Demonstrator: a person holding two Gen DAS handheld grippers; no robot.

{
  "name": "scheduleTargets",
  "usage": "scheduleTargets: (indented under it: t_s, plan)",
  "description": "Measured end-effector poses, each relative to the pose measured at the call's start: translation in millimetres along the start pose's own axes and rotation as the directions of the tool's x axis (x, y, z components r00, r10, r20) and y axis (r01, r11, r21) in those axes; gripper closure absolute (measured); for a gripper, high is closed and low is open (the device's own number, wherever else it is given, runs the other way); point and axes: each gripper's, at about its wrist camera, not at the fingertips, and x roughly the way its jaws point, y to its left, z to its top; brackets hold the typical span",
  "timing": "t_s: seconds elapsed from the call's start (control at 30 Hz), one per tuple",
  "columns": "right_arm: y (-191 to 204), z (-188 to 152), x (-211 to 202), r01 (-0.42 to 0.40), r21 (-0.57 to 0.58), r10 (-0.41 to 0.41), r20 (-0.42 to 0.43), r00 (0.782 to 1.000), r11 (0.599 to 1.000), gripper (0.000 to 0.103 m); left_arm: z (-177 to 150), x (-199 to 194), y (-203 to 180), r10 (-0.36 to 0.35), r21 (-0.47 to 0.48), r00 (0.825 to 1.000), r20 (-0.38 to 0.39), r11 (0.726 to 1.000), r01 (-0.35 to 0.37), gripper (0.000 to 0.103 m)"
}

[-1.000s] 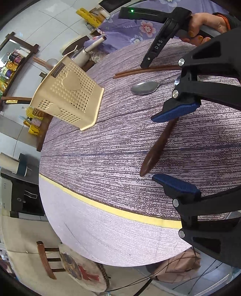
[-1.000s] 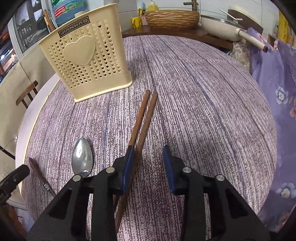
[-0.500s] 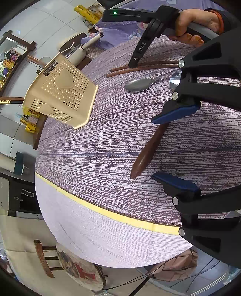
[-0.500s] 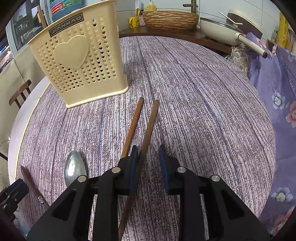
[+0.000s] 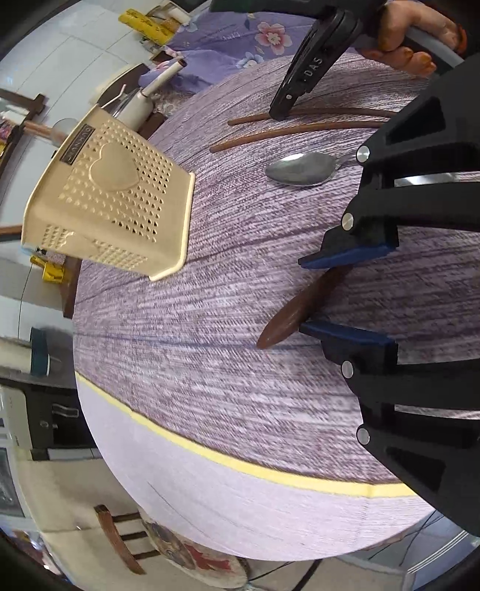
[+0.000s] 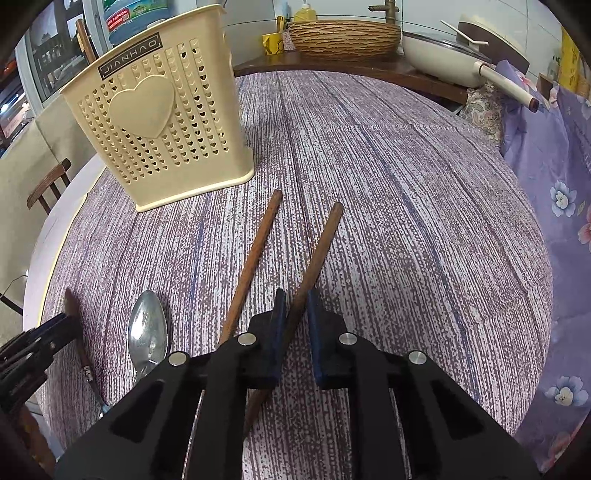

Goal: Organize utensils
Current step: 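Grasp a wooden chopstick with the right tool while the left grasps a wooden-handled spoon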

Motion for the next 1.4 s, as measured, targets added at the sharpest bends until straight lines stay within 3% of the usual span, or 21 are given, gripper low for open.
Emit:
scheduleTargets:
  t_s: [0.27,0.43,1.03,1.4]
  plan:
    - [-1.2,15.1,10.8,0.02,0.038,-0.02,-0.015,1.0,0.999,0.09,17.9,16.1,-19.0,-0.006,0.065,0.999,-0.042,0.998,0.009,0.074]
    - [-1.7,27.0,18.6,0.033,0.064,-0.032,-0.018,0.999,0.997,0.09,23.7,21.3,-24.0,0.01,0.079,0.999,-0.05,0.997,-0.006,0.08]
    - [3.5,46.8,33.7,0.089,0.037,-0.088,-0.016,0.996,0.995,0.092,39.0,34.1,-38.2,0.016,0.088,0.998,-0.068,0.996,-0.01,0.086]
    - [-12.3,46.1,33.7,-0.007,0.102,0.006,0.005,1.0,0.995,0.093,42.1,32.8,-40.8,-0.003,0.073,0.999,-0.047,0.997,0.007,0.087]
